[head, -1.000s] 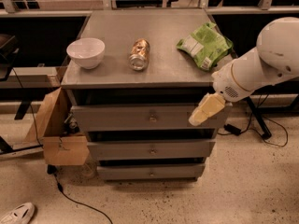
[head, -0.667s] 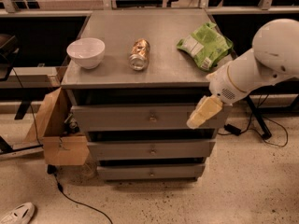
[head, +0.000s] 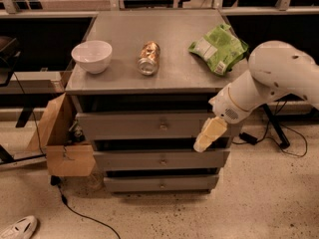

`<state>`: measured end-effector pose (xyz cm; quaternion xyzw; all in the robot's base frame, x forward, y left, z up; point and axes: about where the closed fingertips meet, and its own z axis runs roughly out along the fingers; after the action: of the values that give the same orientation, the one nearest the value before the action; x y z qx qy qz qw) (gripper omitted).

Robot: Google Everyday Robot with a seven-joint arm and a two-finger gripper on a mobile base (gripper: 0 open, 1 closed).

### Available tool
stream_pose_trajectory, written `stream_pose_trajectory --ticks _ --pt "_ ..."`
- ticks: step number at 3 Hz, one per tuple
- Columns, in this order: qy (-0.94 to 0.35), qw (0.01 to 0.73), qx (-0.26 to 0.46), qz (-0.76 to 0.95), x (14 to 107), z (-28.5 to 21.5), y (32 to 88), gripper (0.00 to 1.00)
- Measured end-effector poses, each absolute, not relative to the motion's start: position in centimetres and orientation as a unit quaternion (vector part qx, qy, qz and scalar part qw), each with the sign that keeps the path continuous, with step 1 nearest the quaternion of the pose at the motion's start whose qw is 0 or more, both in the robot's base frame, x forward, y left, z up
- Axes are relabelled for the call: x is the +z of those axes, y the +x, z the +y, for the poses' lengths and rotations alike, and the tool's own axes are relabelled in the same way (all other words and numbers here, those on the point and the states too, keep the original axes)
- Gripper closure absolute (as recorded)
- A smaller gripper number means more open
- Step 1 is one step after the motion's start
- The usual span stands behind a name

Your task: Open top drawer

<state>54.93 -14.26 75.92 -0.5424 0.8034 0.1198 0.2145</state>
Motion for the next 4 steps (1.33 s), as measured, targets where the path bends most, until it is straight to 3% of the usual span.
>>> stream_pose_trajectory --ticks 4 --pt "-0.53 0.199 0.172 0.806 69.9 -10.5 57.1 0.0"
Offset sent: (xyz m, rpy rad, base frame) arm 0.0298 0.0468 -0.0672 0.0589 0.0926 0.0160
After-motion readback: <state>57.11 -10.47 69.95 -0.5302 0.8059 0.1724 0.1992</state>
